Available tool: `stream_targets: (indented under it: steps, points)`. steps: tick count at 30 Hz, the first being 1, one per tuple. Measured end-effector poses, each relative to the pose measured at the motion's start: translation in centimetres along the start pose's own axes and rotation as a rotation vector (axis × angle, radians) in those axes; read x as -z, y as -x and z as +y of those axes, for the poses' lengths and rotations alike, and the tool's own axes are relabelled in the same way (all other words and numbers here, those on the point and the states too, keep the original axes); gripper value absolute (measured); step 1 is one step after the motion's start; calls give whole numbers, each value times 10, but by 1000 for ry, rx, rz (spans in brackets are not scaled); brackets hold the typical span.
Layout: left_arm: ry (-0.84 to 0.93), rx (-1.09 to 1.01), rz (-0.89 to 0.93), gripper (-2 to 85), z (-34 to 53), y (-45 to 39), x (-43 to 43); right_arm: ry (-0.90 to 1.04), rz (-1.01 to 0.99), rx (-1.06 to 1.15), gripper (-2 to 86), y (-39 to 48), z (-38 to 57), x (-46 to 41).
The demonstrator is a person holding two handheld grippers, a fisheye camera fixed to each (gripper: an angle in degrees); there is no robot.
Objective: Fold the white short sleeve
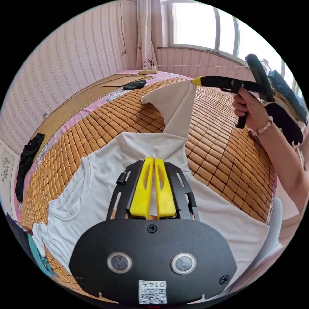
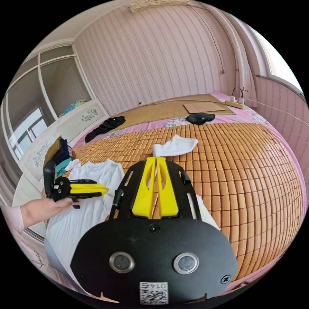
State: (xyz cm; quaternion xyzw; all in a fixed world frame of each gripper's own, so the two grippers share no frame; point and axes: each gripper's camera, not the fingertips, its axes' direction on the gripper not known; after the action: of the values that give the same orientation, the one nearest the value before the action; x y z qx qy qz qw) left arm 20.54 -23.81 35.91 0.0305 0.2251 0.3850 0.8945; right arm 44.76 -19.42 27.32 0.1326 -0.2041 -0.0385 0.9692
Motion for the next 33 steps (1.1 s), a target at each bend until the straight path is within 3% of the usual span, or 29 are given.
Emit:
stream_targets:
  steps: [5,10,16,24,29,33]
  points:
    - [-105,57,-1,-10,1,5,31,-51,17,111,7,53,11,105]
    - [-19,158,40,-8,-3,4,14,175,185,-30,43,20,58,90]
    - [-2,-9,-55,1,-16,-47,26,203,251,-156,81,22,177,142]
    - [-17,-268,196,36,-47,-189,19,207,494,-276,80,33,284,210]
    - [90,-282,218,42,-56,-255,-26,215,304,-258,9,26,301,227]
    - [115,-287,243,-2,-56,-268,-28,-78,210,-240,-2,31,326,288]
